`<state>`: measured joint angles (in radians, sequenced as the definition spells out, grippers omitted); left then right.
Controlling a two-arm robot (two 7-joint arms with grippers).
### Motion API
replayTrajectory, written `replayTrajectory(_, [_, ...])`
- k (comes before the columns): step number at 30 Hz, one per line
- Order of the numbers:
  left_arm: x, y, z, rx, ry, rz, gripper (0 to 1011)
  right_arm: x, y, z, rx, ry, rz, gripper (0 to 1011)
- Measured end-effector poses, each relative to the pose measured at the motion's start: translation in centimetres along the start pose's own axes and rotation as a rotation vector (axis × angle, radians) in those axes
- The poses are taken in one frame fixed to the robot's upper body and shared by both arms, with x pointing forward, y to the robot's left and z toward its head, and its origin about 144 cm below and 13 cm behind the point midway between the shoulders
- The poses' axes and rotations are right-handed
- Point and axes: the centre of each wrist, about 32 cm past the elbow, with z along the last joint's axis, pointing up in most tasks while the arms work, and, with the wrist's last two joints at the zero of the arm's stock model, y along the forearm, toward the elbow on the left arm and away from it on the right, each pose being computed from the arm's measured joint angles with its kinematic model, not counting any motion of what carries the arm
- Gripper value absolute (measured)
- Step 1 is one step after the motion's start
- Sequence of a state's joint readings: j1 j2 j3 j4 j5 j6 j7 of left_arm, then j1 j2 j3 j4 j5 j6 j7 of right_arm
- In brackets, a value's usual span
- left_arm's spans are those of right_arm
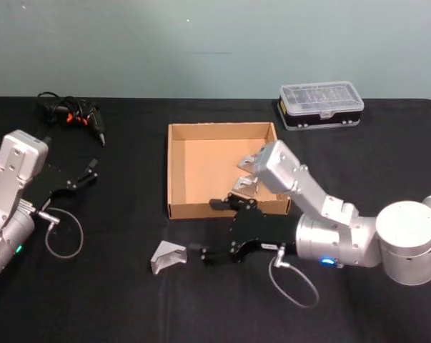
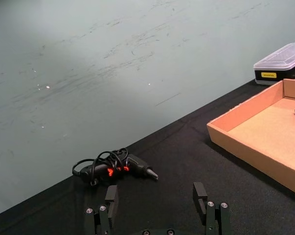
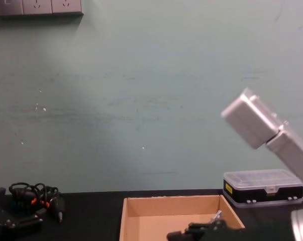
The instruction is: Use one hand to pick up the angle iron from the table and place it into the box.
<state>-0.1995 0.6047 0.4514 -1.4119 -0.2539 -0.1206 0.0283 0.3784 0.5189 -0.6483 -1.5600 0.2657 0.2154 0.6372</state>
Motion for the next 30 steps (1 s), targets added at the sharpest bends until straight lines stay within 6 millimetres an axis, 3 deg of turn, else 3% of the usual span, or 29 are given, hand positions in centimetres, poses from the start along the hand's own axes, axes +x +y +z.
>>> replayTrajectory(16, [0.0,0.0,0.0,0.0,0.0,0.0,1000,-0.9,3.6,-1.1,-0.069,0.004,0.058,1002])
replayTrajectory(30, [0.0,0.0,0.0,0.0,0.0,0.0,1000,-0.7,5.3,-1.8,-0.101,0.022,0.075,1002])
